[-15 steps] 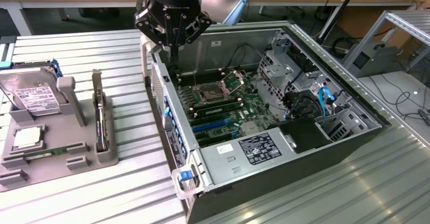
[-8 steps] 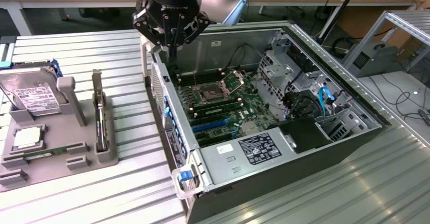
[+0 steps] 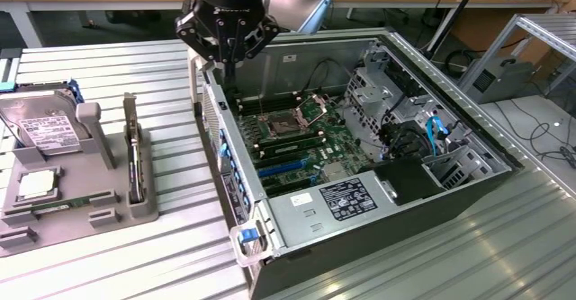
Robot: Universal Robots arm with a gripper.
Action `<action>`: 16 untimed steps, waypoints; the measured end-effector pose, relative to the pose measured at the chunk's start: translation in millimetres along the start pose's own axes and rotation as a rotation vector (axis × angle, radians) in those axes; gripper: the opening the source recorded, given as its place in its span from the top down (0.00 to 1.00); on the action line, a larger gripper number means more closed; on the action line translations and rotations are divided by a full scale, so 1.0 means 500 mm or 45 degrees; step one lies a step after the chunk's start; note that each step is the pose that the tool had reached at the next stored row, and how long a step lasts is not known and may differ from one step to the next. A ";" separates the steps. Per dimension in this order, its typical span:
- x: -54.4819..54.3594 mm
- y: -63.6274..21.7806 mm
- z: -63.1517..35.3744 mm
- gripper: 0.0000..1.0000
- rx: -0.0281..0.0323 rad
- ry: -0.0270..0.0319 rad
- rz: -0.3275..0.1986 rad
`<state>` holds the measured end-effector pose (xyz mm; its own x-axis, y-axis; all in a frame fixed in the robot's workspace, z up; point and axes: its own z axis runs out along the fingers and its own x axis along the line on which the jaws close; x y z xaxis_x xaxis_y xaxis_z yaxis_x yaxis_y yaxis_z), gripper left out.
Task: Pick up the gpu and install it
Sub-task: 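Reach for the gpu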
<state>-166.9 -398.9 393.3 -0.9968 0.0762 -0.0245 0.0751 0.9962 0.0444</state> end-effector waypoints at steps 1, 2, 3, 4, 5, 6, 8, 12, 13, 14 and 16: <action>0.001 0.000 0.000 0.89 0.0001 0.0000 0.000; 0.001 0.000 0.000 0.89 0.0001 0.0000 0.000; 0.002 0.000 0.000 0.89 0.0001 0.0001 0.000; 0.003 0.000 0.000 0.89 0.0001 0.0000 0.000; 0.003 0.000 0.000 0.89 0.0001 0.0000 0.000; 0.004 0.000 0.000 0.89 0.0001 0.0001 0.000; 0.005 0.000 0.000 0.89 0.0001 0.0000 0.000; 0.009 -0.001 0.000 0.89 0.0001 0.0000 0.000; 0.009 -0.001 0.000 0.89 0.0001 0.0000 0.000; 0.010 -0.001 0.000 0.89 0.0002 0.0000 0.000; 0.010 -0.001 0.000 0.89 0.0000 0.0000 0.000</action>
<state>-172.1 -398.9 393.3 -0.9968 0.0762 -0.0245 0.0751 0.9962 0.0444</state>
